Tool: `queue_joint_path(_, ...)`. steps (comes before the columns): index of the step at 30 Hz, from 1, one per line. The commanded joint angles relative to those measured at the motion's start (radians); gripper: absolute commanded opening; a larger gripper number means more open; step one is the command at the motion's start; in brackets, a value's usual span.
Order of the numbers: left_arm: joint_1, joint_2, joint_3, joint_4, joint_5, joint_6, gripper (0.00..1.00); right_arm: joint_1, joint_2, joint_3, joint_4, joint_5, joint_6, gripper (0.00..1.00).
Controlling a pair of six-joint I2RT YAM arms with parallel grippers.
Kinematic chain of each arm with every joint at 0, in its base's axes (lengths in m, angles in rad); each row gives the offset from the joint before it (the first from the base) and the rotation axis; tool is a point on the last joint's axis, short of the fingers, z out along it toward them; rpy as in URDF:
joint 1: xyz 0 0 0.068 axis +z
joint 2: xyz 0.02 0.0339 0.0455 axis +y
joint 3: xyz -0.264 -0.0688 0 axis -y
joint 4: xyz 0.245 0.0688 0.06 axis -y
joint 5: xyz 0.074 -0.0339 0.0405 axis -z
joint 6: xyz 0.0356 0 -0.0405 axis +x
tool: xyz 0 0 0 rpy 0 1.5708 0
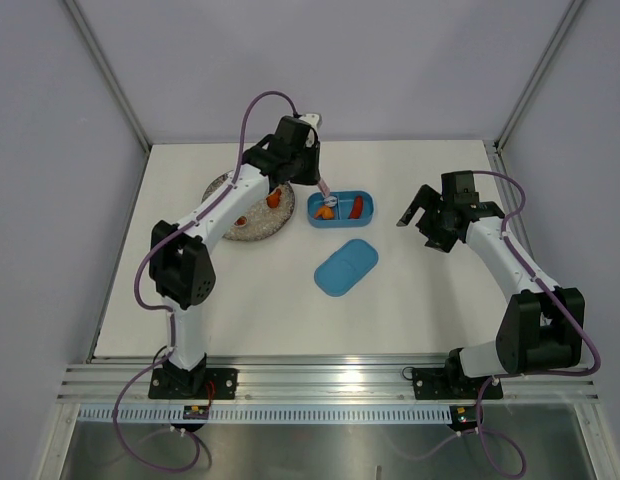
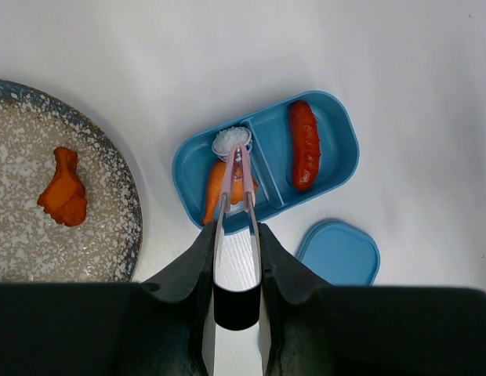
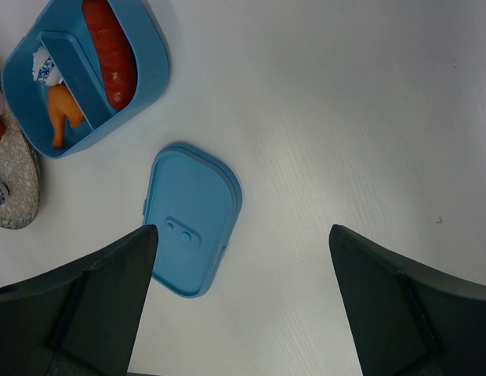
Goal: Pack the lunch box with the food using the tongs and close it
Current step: Move the packing box to the center of the board.
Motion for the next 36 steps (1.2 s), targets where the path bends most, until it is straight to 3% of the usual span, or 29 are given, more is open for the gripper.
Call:
queue_joint_path(1, -0.002, -0.010, 0.000, -0.002, 0.030, -0.017, 0.08, 0.011, -0.031, 0.005, 0.022, -0.023, 0.005, 0.98)
queue_joint_path(4, -0.003, 0.008, -0.003, 0.001, 0.048, -0.030, 0.14, 0.013, -0.031, 0.005, 0.020, -0.020, 0.007, 0.98)
queue_joint_path(14, -0.003, 0.071, 0.032, 0.010, 0.042, -0.047, 0.00, 0.014, -0.026, 0.011, 0.017, -0.018, 0.002, 0.98)
queue_joint_path(20, -0.003, 0.116, 0.084, -0.021, 0.013, -0.035, 0.00, 0.014, -0.031, 0.009, 0.014, -0.014, -0.001, 0.98)
queue_joint_path(25, -0.003, 0.070, 0.034, 0.005, 0.007, -0.026, 0.00, 0.014, -0.020, 0.008, 0.020, -0.014, 0.001, 0.98)
queue_joint_path(36, -0.003, -0.019, -0.017, 0.044, -0.036, 0.023, 0.15, 0.017, -0.009, 0.008, 0.027, -0.017, 0.004, 0.98)
